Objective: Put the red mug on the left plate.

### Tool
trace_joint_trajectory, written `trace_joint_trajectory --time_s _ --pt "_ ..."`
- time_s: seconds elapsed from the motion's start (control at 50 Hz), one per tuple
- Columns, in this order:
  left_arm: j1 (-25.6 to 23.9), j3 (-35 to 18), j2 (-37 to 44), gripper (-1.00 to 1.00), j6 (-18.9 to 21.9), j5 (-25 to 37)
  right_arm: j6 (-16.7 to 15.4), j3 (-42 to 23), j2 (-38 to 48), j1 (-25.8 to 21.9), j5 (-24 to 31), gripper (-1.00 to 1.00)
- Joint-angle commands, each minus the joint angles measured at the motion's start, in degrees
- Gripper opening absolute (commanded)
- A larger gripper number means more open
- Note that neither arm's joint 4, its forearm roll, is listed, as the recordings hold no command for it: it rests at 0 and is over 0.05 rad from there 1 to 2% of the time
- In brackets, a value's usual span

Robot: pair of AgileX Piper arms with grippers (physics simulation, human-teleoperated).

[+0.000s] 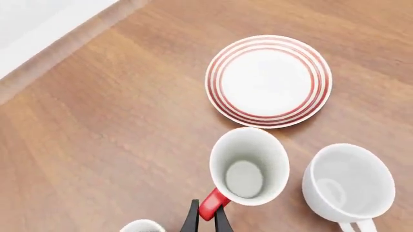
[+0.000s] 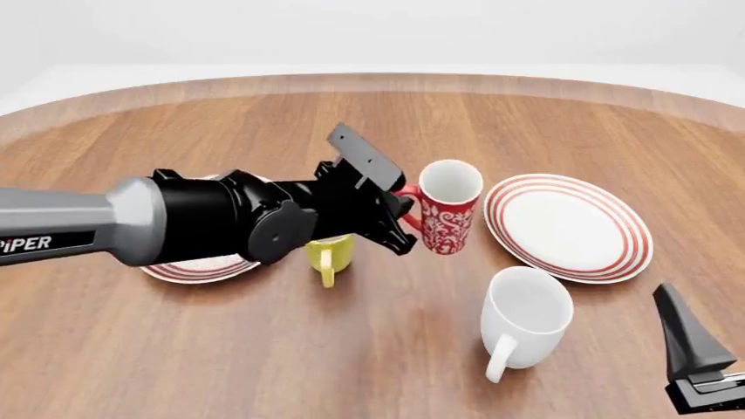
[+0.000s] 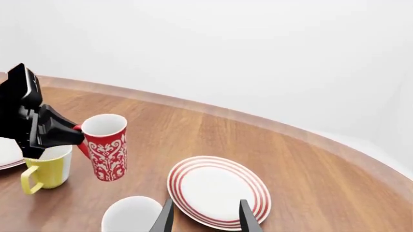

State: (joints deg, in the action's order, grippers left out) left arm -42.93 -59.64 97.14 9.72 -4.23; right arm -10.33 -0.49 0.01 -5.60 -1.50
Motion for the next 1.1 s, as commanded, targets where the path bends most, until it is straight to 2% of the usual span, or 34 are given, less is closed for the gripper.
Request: trace_joint_trajectory --time_s 0.02,0.4,0.54,0.88,1.1 --pt "1.2 0.8 -3.3 -1.0 -1.5 -0.7 -0.1 0.0 0.0 -0.1 0.1 1.0" --pt "3.9 2.7 -8.4 -1.0 -3.6 -1.6 -0.2 0.2 0.0 -0.2 0.1 1.0" --pt "6.3 3.1 -9.2 -1.0 -4.1 -2.5 -0.3 0.2 0.0 -0.3 0.2 1.0" --pt "13.2 8.1 -14.9 -1.0 -6.4 -5.2 -0.4 0.3 0.0 -0.5 0.3 1.0" --pt "16.7 11.6 -16.9 -1.0 -6.5 -7.6 -0.3 0.3 0.0 -0.5 0.5 1.0"
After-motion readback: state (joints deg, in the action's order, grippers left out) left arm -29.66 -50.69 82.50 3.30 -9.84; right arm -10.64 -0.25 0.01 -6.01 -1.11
